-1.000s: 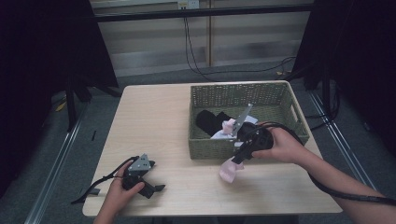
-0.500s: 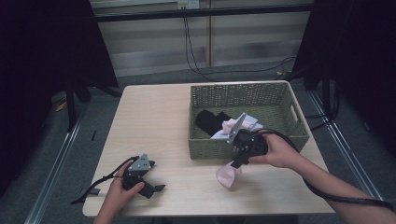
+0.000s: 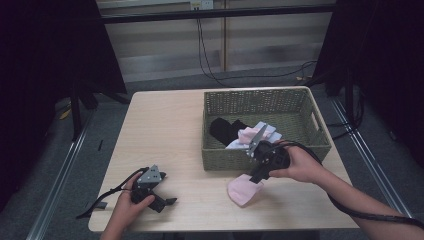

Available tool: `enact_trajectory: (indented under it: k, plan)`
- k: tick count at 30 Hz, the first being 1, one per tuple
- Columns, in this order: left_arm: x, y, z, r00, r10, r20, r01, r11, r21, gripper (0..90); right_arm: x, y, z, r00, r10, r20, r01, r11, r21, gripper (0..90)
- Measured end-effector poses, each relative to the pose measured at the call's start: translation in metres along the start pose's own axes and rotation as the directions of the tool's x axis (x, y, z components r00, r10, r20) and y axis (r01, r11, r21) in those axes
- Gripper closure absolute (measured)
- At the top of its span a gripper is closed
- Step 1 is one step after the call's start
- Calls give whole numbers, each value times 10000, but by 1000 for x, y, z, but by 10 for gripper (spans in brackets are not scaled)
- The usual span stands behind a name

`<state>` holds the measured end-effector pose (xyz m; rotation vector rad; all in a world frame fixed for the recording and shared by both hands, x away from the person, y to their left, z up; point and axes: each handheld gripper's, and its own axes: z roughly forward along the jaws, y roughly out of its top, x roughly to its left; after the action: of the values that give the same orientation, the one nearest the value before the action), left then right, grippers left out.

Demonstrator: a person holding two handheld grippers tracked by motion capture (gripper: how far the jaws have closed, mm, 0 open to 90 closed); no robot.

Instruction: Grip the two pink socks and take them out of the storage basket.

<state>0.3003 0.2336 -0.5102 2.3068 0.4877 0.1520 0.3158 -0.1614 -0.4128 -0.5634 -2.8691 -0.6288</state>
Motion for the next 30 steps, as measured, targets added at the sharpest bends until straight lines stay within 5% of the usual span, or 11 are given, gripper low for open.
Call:
enact_trajectory:
  k: [30]
  plan:
    - [0,0,0,10000,5,4,-5,10000,6,0,4,4,-51,9998,140,159,-134,9991,-406,462]
